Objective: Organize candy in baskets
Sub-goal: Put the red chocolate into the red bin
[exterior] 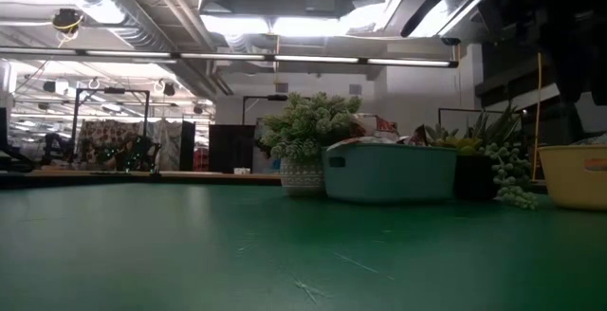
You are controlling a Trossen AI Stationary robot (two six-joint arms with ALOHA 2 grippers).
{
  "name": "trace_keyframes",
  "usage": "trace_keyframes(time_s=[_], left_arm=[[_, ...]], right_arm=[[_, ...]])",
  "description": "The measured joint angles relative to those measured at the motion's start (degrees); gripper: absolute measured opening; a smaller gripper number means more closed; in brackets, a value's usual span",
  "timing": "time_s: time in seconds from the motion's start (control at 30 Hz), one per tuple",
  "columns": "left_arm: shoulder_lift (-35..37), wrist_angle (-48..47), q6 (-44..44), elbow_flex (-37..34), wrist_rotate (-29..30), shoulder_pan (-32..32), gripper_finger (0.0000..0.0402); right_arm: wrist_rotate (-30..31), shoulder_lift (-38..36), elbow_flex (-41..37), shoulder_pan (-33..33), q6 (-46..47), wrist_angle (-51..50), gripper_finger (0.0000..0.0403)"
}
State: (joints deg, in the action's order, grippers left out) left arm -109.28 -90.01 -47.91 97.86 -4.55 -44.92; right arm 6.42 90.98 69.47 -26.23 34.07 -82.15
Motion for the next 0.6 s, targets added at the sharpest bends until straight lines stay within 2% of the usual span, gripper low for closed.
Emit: trace_keyframes(time_s=[0.1,0.2,0.43,0.53,0.6], left_arm=[[2.55,0.12,-3.16,-2.01,2.67,-2.55,0.0066],[7.03,0.05,-9.58,-7.38,3.54,-4.15,0.0066],[18.09,-0.18,-32.35,-23.04,2.34,-7.22,0.0067],[19.46,-0.03,-39.88,-26.12,0.33,-7.24,0.0067],[19.5,0.13,-40.47,-26.73,-0.93,-7.11,0.0067]], right_arm=[[0.0,0.0,0.0,-0.01,-1.18,-0.01,0.0179],[0.02,0.0,0.0,-0.01,-2.87,-0.09,0.0179],[0.02,0.0,0.0,-0.01,-3.5,-0.07,0.0179],[0.02,0.0,0.0,-0.01,-3.5,-0.07,0.0179],[0.02,0.0,0.0,0.0,-3.52,-0.04,0.0179]])
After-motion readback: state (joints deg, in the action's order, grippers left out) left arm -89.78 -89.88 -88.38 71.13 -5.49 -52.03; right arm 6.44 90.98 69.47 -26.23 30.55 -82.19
